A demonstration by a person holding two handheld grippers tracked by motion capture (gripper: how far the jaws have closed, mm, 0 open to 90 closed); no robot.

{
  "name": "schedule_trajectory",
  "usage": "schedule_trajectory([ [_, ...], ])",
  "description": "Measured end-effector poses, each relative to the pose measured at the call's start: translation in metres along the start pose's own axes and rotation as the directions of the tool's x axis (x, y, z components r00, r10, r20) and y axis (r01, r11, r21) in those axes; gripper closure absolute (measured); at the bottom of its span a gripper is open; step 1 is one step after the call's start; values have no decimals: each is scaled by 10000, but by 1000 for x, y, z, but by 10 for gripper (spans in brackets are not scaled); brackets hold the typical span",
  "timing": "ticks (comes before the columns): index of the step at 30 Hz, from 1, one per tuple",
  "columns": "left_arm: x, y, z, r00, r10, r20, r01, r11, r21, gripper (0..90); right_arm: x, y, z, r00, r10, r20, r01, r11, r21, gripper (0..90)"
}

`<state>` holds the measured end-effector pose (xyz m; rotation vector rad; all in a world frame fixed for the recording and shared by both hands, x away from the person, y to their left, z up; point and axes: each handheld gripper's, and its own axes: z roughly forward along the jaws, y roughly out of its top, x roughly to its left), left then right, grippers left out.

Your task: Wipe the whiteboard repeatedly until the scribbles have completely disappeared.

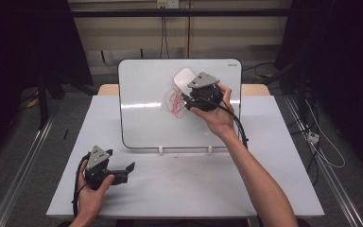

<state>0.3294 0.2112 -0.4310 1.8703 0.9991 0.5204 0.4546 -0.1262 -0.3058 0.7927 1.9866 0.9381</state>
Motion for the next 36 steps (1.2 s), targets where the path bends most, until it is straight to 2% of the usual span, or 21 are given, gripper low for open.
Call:
schedule_trajectory([
  [9, 0, 1, -2, 10000, 25, -27, -25, 10000, -62, 47, 5, 3, 10, 9994, -247, 252, 244, 9996, 151, 318],
  [13, 0, 0, -1, 10000, -7, -1, 7, 10000, -36, 47, 8, 3, 13, 9968, -526, 609, 512, 9984, 233, 318],
  [18, 1, 0, -2, 10000, -37, 29, 37, 10000, -67, 47, 9, 1, 19, 9944, -671, 819, 636, 9970, 444, 318],
  [20, 0, 0, -2, 10000, -1, 0, 1, 10000, -12, 47, 12, 1, 22, 9908, -892, 1020, 839, 9949, 555, 318],
  [22, 0, 0, -2, 9999, 109, 31, -109, 9999, 12, 47, 13, 1, 23, 9904, -885, 1065, 828, 9949, 569, 318],
  [28, 0, 0, -2, 10000, 39, 37, -39, 10000, -25, 47, 16, 2, 23, 9872, -955, 1274, 877, 9940, 652, 318],
  [36, 6, 0, -4, 9997, -208, -89, 207, 9997, -91, 47, 18, 1, 24, 9845, -1015, 1428, 926, 9934, 673, 318],
])
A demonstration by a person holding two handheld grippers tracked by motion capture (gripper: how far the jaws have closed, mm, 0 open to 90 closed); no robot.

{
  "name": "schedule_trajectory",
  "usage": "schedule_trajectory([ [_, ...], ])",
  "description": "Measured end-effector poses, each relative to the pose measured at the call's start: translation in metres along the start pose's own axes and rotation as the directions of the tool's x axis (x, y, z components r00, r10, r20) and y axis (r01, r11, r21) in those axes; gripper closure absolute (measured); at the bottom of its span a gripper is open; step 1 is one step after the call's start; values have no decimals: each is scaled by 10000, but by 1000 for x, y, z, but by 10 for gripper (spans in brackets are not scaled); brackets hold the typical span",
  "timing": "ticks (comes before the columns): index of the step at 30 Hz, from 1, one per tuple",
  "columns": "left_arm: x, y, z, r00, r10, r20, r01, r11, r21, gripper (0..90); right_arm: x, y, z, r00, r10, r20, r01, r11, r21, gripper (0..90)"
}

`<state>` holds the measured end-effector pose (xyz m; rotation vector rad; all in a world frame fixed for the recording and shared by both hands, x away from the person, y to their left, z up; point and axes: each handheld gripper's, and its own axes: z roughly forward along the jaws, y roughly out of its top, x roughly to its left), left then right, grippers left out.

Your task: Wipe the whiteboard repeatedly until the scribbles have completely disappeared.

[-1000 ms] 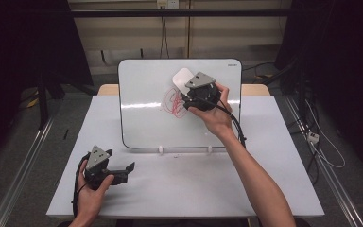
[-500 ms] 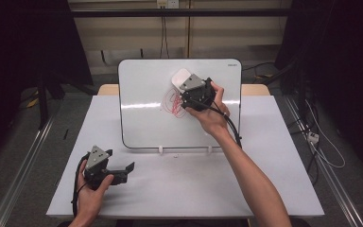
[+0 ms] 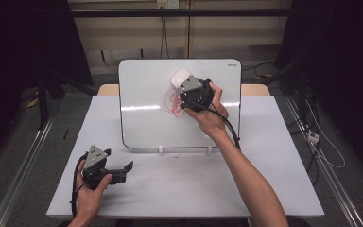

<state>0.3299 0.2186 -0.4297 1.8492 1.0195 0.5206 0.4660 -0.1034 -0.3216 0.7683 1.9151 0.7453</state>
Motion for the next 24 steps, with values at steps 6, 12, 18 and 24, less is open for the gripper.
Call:
schedule_trajectory([
  [6, -2, 1, 0, 10000, -2, 44, 2, 10000, -29, 47, 3, 1, 0, 9999, -124, -40, 124, 9999, 110, 318],
  [12, -2, 1, 1, 10000, 4, 74, -4, 10000, 12, 47, 11, -1, -1, 9995, -272, -131, 274, 9995, 132, 318],
  [18, -3, 1, 1, 10000, 33, 52, -33, 10000, -7, 47, 18, -2, -1, 9991, -371, -208, 375, 9992, 168, 318],
  [24, -4, 0, 2, 9999, 106, 32, -106, 9999, 69, 47, 27, -5, -2, 9985, -447, -318, 454, 9988, 189, 318],
])
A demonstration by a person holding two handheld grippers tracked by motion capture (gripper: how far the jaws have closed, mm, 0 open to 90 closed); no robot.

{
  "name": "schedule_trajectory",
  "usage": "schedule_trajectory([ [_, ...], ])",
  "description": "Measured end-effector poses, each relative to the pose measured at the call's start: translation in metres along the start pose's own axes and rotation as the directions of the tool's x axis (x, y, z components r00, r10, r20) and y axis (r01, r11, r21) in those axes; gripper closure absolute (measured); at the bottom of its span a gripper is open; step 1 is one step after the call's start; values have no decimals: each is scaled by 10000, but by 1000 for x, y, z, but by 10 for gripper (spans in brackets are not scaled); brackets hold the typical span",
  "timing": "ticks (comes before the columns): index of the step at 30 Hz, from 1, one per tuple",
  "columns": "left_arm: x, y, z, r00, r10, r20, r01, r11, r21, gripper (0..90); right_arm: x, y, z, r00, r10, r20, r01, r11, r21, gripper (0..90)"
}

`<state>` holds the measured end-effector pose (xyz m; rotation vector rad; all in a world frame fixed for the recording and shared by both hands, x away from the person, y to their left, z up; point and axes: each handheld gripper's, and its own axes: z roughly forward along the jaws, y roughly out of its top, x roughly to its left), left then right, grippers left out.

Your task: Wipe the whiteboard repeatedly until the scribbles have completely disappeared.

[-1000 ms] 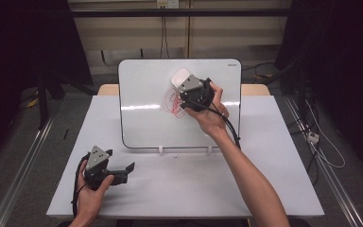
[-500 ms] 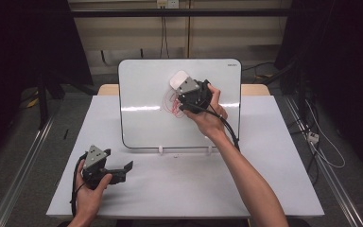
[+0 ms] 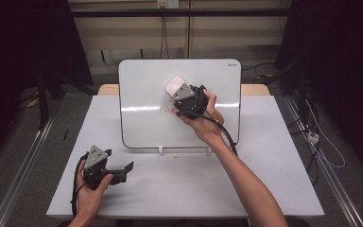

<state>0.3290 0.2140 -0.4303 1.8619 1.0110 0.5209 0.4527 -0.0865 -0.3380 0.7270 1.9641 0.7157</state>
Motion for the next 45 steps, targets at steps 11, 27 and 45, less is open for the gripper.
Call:
schedule_trajectory([
  [11, -1, 0, 1, 10000, 28, 56, -28, 10000, 8, 48, 20, -6, -2, 9995, -240, -207, 239, 9997, -66, 318],
  [27, 1, 0, -1, 10000, -36, 16, 36, 10000, -15, 48, -14, 5, 1, 9996, 215, 171, -215, 9998, 3, 318],
  [45, -1, 0, 0, 10000, 10, 45, -10, 10000, -7, 48, -4, 8, 2, 9996, 173, 211, -174, 9998, 57, 318],
])
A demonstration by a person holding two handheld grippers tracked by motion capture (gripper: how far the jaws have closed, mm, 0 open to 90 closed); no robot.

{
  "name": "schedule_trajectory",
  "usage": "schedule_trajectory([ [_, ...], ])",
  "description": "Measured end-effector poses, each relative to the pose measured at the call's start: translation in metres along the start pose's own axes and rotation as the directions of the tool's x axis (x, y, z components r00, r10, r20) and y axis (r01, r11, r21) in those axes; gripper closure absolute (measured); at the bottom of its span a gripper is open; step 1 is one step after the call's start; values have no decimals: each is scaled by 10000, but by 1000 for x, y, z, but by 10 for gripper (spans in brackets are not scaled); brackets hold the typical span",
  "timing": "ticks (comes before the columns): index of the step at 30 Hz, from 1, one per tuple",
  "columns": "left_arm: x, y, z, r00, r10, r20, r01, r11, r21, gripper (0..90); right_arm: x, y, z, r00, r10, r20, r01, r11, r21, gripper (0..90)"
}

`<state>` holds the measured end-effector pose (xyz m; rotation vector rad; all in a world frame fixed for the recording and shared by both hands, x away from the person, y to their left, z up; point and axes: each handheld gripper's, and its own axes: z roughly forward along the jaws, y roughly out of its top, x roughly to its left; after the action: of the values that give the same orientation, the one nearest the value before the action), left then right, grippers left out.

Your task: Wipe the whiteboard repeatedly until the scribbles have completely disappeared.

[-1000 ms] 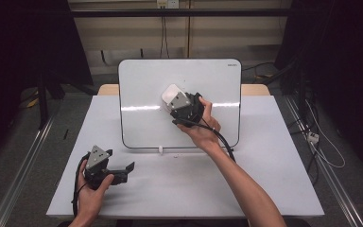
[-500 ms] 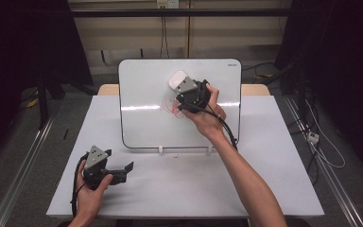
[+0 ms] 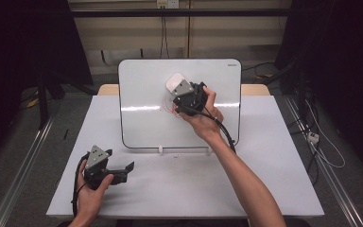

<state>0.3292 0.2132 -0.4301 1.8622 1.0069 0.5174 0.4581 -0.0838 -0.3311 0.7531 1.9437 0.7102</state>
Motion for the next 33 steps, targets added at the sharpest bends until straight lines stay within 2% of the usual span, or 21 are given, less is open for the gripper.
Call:
schedule_trajectory([
  [10, -1, 0, 2, 10000, 44, 38, -45, 10000, 47, 48, 26, -4, -1, 9985, -448, -325, 449, 9990, 22, 318],
  [12, -1, 0, 3, 10000, 52, 39, -52, 9999, 87, 48, 31, -5, -1, 9972, -459, -598, 460, 9989, -5, 318],
  [14, -2, 0, 3, 10000, 62, 61, -63, 9999, 90, 48, 39, -6, -2, 9944, -902, -545, 906, 9959, 43, 318],
  [16, -2, 1, 3, 10000, 76, 61, -77, 9999, 77, 48, 45, -7, -2, 9948, -843, -570, 843, 9964, -18, 318],
  [18, -2, 0, 3, 9999, 70, 84, -71, 10000, 55, 48, 46, -7, -2, 9958, -710, -582, 709, 9975, -32, 318],
  [24, 0, 0, 2, 10000, -9, 15, 9, 10000, 54, 48, 43, -7, -2, 9948, -812, -612, 809, 9967, -74, 318],
  [25, 0, -1, 2, 10000, -11, 25, 11, 10000, 35, 48, 41, -7, -2, 9934, -1005, -550, 1003, 9949, -66, 318],
  [31, 1, -1, 1, 10000, -12, 14, 12, 10000, 17, 48, 28, -2, -1, 9966, -688, -458, 686, 9976, -59, 318],
  [33, 1, -1, 1, 10000, 3, 8, -3, 10000, 22, 48, 21, 1, 0, 9982, -539, -268, 538, 9985, -58, 318],
])
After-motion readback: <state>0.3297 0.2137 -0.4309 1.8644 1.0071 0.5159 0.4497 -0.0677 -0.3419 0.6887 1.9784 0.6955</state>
